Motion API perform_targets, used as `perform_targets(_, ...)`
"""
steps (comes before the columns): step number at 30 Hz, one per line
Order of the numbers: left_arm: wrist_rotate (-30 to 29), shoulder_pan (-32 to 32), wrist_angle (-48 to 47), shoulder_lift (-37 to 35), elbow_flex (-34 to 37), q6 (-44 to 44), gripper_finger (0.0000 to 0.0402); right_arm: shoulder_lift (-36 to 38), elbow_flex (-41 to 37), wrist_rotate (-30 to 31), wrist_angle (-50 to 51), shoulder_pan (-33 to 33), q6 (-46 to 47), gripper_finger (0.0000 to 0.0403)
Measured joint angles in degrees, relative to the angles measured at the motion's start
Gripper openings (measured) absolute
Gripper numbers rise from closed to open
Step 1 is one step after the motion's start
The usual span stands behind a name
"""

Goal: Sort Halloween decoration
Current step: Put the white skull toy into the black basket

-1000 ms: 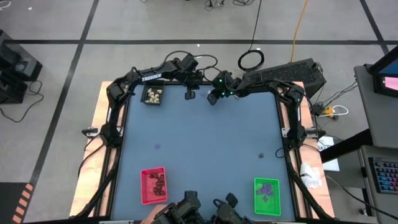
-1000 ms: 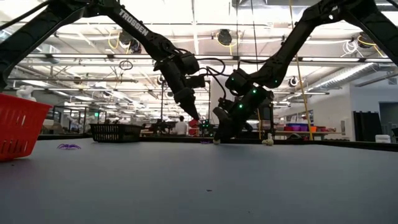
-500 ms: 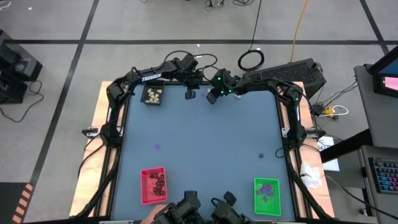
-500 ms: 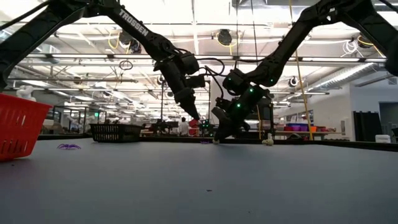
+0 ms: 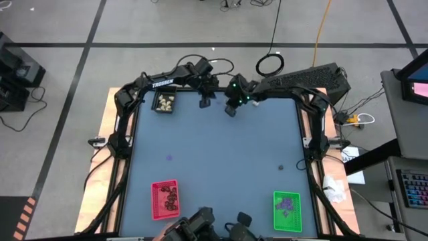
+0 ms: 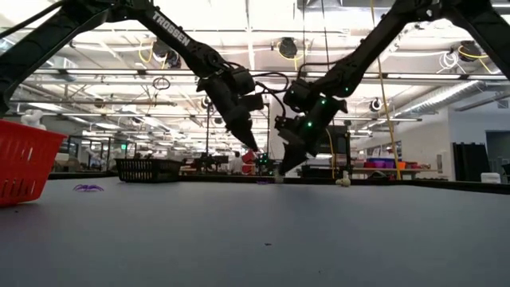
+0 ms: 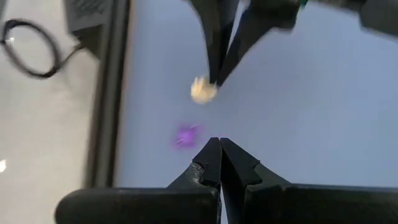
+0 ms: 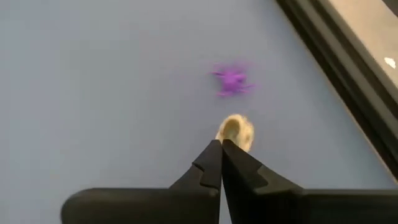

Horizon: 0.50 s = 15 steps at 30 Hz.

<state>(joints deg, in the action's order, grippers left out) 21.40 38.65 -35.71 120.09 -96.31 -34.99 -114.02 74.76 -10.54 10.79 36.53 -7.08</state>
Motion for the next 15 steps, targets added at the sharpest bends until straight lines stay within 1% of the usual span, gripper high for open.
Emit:
perform_targets(3, 5.1, 0.0, 0.0, 0.0, 0.0, 1.6, 0.0, 1.1, 0.0, 0.0, 0.9, -1.6, -1.9, 0.0)
perform_targets(5, 6.1, -0.5, -0.7, 0.0, 0.0, 1.7, 0.0, 1.7, 0.0, 0.0, 1.5, -2.7, -2.7, 0.0)
perform_targets(9, 4.3, -2.2, -2.3, 0.0, 0.0, 1.0, 0.0004, 2.3, 0.0, 0.1, 2.0, -4.3, -3.0, 0.0)
perform_targets(11, 2.6, -3.0, -2.4, 0.0, 0.0, 0.0, 0.0016, 2.3, 0.0, 1.8, 1.5, -4.5, -2.4, 0.0001)
perform_targets(13, 0.8, -3.2, -2.5, 0.0, 0.0, -0.1, 0.0034, 2.3, 0.0, 3.6, 2.0, -4.5, -2.7, 0.0011)
perform_targets(15, 0.6, -3.1, -3.0, 0.0, 0.0, 0.0, 0.0057, 1.9, 0.0, 4.4, 1.4, -4.5, -3.6, 0.0034)
